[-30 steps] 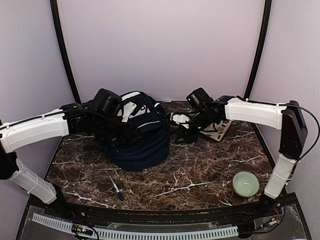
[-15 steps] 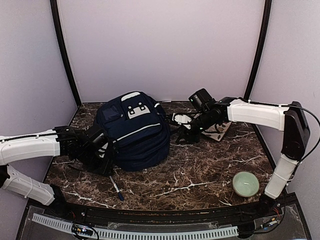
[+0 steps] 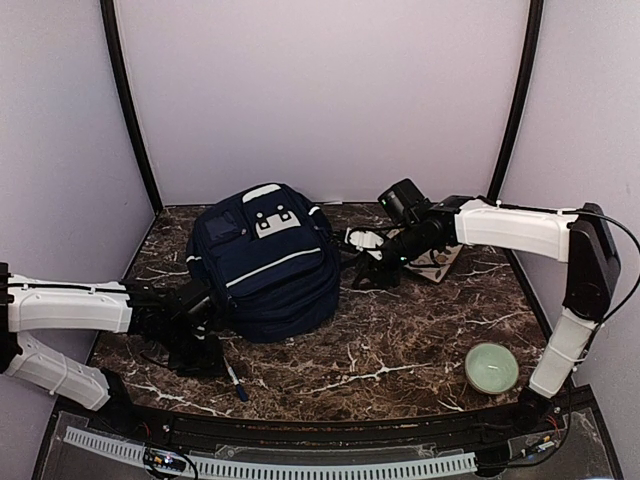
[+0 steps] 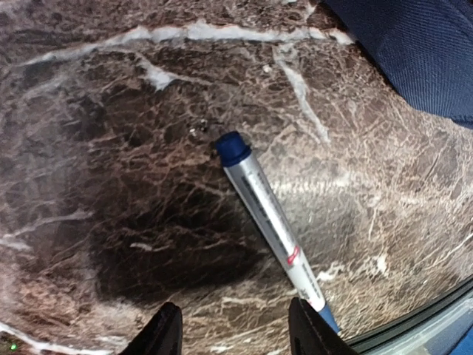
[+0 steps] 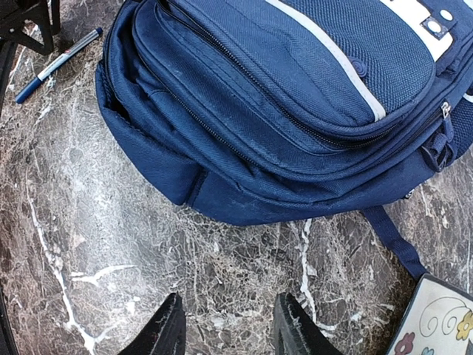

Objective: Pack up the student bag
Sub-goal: Move the pen to the center of the board.

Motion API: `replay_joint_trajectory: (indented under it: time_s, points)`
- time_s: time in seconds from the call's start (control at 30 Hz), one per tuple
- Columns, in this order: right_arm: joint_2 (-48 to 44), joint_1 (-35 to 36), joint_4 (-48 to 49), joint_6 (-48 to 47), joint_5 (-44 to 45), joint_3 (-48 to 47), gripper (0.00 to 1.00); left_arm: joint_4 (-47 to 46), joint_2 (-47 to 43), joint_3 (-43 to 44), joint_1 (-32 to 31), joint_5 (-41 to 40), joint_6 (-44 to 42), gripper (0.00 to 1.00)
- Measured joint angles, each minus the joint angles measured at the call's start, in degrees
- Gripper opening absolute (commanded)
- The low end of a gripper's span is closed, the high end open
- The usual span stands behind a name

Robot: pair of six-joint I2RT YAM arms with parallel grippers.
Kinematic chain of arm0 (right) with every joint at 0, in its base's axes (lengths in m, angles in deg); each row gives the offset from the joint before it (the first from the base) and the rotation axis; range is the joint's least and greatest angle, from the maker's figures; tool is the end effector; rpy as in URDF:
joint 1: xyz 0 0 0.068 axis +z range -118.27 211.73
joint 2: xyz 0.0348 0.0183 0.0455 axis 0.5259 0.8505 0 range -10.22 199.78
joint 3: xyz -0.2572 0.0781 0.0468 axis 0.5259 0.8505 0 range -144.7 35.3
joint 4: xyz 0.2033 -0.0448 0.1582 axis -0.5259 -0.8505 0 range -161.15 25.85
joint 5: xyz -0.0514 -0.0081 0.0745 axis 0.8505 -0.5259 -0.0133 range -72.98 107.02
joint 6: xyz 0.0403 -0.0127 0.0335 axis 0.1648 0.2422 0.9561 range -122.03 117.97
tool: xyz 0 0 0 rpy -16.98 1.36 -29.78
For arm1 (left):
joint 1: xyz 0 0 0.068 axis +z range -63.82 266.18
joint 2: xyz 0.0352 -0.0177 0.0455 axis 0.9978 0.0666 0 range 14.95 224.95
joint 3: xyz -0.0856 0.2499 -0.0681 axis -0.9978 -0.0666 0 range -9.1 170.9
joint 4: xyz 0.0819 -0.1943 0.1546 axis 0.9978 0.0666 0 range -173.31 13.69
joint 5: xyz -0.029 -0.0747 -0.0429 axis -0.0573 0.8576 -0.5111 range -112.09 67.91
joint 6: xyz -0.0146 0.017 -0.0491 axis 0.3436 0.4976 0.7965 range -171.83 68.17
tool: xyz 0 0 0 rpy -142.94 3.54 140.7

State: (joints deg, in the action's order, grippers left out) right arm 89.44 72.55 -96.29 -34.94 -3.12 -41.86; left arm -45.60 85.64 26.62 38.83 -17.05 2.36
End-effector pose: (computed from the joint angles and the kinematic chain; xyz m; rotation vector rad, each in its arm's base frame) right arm 0.2763 0.2548 0.2478 -1.6171 1.9204 0.4992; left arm 0.1335 -0.1495 0.1668 -0.1583 2.9828 -0.4353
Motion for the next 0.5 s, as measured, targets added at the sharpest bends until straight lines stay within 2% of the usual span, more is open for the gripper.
replay_joint_trajectory:
  time_s: [0.27,0.5]
  points:
    - [0.0,0.0,0.0,0.0,-0.7,0.2,0.42,-8.4,3.5,-1.1,-0.2,1.5,4.1,0.46]
    - [0.0,0.0,0.1,0.0,-0.7,0.2,0.42,-14.5,9.8,2.0,-2.2,3.6,3.6,0.34]
